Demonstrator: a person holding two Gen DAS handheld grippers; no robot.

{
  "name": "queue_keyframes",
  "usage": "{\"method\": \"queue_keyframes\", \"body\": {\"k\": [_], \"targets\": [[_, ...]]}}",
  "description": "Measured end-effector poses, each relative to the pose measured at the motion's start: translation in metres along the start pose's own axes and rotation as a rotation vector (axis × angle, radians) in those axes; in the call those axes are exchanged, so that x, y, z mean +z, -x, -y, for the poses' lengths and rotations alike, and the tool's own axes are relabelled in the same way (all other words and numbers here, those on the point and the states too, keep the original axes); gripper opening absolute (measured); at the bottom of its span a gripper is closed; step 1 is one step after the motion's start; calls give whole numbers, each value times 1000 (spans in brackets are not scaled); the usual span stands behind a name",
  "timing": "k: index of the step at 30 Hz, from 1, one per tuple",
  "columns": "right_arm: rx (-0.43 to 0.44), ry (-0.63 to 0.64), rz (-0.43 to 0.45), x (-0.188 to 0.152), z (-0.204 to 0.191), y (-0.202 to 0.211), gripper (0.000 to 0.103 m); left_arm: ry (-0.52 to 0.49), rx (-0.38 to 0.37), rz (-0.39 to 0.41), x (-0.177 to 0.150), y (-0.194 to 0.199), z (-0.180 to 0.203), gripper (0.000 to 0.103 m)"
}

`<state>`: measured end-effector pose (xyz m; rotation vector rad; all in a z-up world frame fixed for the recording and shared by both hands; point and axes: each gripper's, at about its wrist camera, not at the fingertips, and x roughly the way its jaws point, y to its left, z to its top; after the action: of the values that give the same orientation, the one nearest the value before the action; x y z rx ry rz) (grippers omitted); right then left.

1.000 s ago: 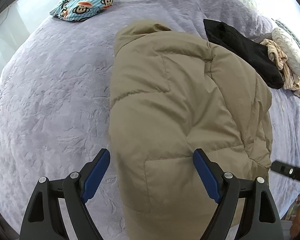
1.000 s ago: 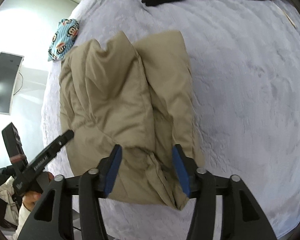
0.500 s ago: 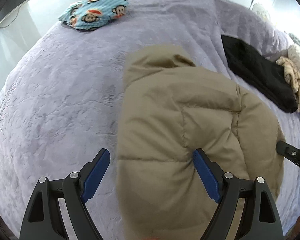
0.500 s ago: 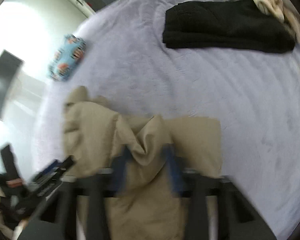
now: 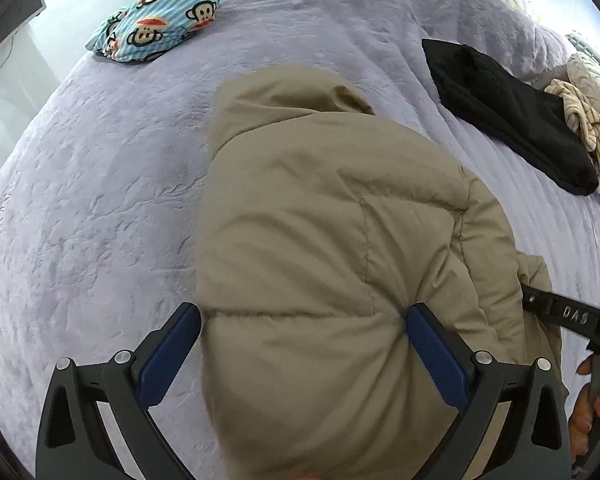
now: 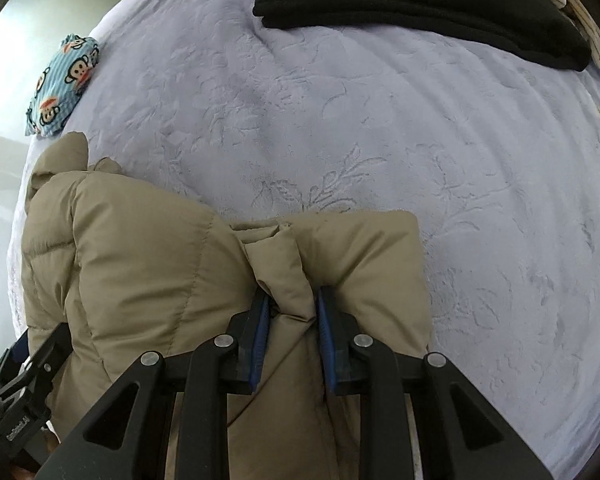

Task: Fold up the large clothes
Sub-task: 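Release the jacket and pull both tools back from the bundle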

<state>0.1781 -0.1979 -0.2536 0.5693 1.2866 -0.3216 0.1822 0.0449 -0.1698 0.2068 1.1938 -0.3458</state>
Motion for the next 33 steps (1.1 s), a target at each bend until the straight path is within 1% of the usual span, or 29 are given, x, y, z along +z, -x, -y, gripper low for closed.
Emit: {"method": "queue_keyframes", "body": {"k": [1,2,7,11,14,17,20,22,24,28,29,31,33], "targets": [[8,-7,-1,-1,1,3,25,-6,6,2,-1,4,-1,103],[19,-15,-4,-2,2,8,28,-17,19,6,-4,9,-3,103],[38,-16,15,-14,4,36,29,-21,37,3,-25,30,-12,103],[56,-34,20,-38,10,58,32,-14,38,2,-44,45,-20,103],[62,-41,17,-60,15,73,38,-1,35,-10,-63,56,-31,103],[69,-60,15,-84,23,87,42,-2,61,-33,-84,64,-42,103],[59,-64,15,-106,28,99,43,-12,65,-50,-101,70,-48,103],[49,-55,6,-122,32,105,43,-20,55,-56,-112,74,-48,103],[43,-48,-2,-132,38,110,45,-32,74,-52,-119,79,-46,103],[29,-36,-22,-153,45,117,47,-47,147,-43,-129,89,-42,103],[28,-34,-24,-155,46,119,47,-49,153,-45,-131,89,-41,103],[34,-38,-34,-161,47,122,47,-47,147,-47,-131,93,-40,103],[38,-33,-43,-165,44,124,47,-31,107,-45,-134,100,-41,103]]}}
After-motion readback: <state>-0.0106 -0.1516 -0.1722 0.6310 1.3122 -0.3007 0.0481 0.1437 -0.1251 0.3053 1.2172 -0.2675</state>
